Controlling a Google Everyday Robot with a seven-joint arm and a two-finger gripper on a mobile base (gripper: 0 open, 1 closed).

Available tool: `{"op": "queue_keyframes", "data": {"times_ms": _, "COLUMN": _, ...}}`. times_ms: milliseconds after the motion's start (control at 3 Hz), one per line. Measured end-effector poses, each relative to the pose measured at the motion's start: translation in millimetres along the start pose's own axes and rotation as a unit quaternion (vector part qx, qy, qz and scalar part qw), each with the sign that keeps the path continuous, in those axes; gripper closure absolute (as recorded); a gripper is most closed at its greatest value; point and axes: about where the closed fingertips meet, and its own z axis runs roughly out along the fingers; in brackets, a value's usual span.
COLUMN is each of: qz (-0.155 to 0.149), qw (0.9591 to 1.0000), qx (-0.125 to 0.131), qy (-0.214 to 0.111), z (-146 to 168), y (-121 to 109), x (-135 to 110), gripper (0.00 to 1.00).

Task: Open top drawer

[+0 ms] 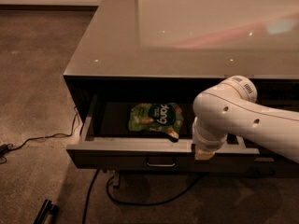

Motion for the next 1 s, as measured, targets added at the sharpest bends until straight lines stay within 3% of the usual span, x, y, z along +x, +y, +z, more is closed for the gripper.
{"op": "queue_keyframes", "data": {"times_ms": 333, "qz": 0.0, "qw": 1.0, "qx": 0.0, "qy": 0.0, "z": 0.0, "y": 0.0, "x": 0.0, "gripper": 0.0}}
{"op": "queue_keyframes", "data": {"times_ms": 1000, "qz": 0.0, "qw": 0.9998, "qx": 0.007, "qy": -0.018, "z": -1.3, "y": -0.4, "x": 0.6, "gripper": 0.0}}
